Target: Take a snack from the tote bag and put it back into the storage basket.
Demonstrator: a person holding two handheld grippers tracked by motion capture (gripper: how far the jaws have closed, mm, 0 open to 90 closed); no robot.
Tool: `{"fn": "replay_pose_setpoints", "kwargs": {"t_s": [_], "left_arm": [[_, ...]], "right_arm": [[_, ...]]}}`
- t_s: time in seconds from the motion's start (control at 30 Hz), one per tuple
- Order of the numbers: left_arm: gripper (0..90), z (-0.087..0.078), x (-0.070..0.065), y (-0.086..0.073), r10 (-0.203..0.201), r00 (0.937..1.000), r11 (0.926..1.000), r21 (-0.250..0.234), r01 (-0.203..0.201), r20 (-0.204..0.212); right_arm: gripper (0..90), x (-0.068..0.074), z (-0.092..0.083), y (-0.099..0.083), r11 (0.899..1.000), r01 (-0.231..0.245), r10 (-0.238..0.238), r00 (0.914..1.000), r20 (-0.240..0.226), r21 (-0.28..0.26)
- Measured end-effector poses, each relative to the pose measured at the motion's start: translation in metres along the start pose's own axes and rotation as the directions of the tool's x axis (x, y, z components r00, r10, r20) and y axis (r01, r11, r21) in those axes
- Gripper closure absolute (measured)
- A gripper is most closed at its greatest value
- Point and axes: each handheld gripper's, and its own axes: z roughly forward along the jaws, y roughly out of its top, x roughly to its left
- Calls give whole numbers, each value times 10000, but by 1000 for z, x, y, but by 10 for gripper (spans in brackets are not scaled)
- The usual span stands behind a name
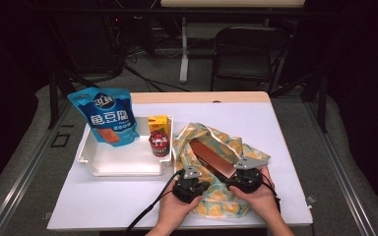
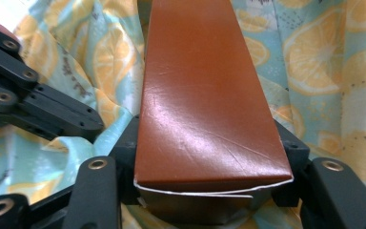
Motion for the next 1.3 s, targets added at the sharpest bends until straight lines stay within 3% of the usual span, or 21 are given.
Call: {"fn": "replay_pose_setpoints", "kwargs": {"t_s": [0.43, 0.5, 0.6, 0.73, 0.83, 0.93, 1.1, 1.3], "left_arm": [[900, -1, 1, 0, -159, 9999, 9999, -63, 159, -1], [900, -2, 3, -1, -189, 9998, 9996, -210, 192, 109], [890, -9, 5, -3, -126, 9990, 9963, -838, 162, 434], [792, -21, 6, -5, 574, 9971, 9876, -1487, -493, 506], [681, -32, 9, -5, 1098, 9931, 9766, -1906, -998, 422], [580, -45, 15, 1, 953, 9947, 9744, -2082, -852, 391], [450, -73, 19, 5, 1408, 9896, 9740, -1831, -1331, 295], [287, -102, 34, 2, 1414, 9884, 9674, -2197, -1259, 562]], "right_arm": [[447, 3, -40, 11, 9972, -182, 180, 9998, -41, -720], [447, 5, -46, 12, 9960, -193, 192, 9998, -19, -878], [447, 7, -53, 13, 9959, -58, 65, 10000, 74, -904], [447, 8, -58, 14, 9951, 67, -67, 10000, -4, -983], [447, 8, -60, 16, 9937, 15, -21, 10000, -53, -1117], [447, 8, -62, 18, 9936, 38, -44, 10000, -49, -1131], [448, 12, -65, 22, 9927, 269, -267, 9996, 32, -1179], [448, 13, -66, 28, 9908, 210, -238, 9995, -192, -1340]]}}
